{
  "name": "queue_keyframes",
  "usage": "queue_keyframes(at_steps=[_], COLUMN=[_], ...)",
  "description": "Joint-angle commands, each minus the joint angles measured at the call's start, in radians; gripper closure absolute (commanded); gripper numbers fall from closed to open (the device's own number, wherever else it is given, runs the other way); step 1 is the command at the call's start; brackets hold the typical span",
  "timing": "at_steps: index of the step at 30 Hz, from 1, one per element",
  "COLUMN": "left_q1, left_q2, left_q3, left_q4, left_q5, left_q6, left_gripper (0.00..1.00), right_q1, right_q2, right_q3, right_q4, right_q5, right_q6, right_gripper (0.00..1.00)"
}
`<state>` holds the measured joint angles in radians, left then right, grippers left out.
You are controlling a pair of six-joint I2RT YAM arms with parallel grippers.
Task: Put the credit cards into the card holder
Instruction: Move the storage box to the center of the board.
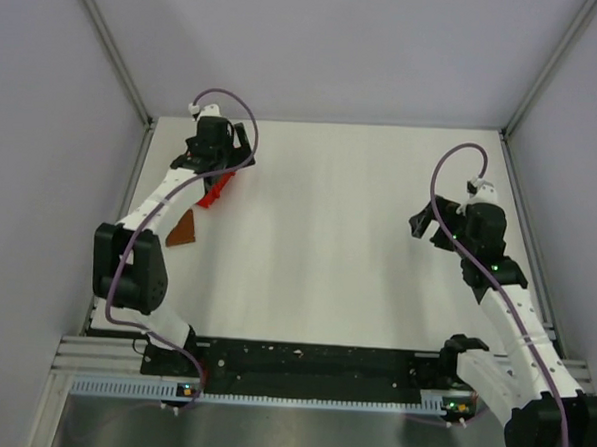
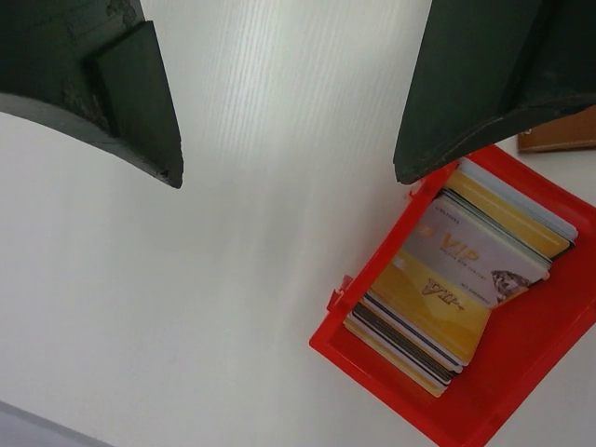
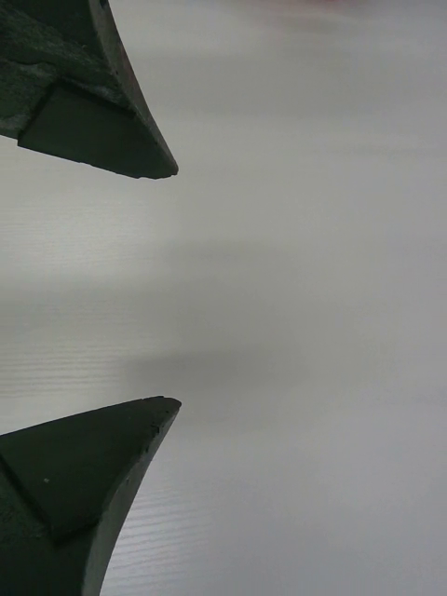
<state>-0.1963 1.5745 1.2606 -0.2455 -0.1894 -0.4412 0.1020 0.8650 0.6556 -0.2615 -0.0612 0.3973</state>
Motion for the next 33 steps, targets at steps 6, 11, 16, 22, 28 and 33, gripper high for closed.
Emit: queue_keyframes(at_steps=[6, 11, 16, 22, 28, 33], left_q1=[0.043, 0.072, 0.078, 0.078, 0.066, 0.015], left_q2=[0.312, 0.39, 0.433, 0.455, 0.434, 0.424], left_q3=[0.341, 0.387, 0.382, 0.336, 0.264, 0.217], left_q4=[-0.198, -0.199, -0.175, -0.129, -0.074, -0.046], left_q5=[-0.045, -0.007, 0.068, 0.221, 0.399, 0.426], left_q6=[0.073, 0.094, 0.122, 0.148, 0.139, 0.137], left_gripper=[0.02, 0.02, 0.02, 0.04, 0.14, 0.19], right_q1=[0.002, 0.002, 0.002, 0.002, 0.002, 0.002], right_q2=[-0.003, 0.005, 0.038, 0.086, 0.097, 0.097], right_q3=[0.007, -0.002, 0.003, 0.01, 0.009, 0.007], right_q4=[-0.053, -0.056, -0.055, -0.062, -0.073, -0.084], right_q5=[-0.06, -0.072, -0.078, -0.109, -0.106, -0.097], right_q6=[0.023, 0.023, 0.018, 0.023, 0.025, 0.023], right_gripper=[0.01, 0.01, 0.01, 0.01, 0.01, 0.01])
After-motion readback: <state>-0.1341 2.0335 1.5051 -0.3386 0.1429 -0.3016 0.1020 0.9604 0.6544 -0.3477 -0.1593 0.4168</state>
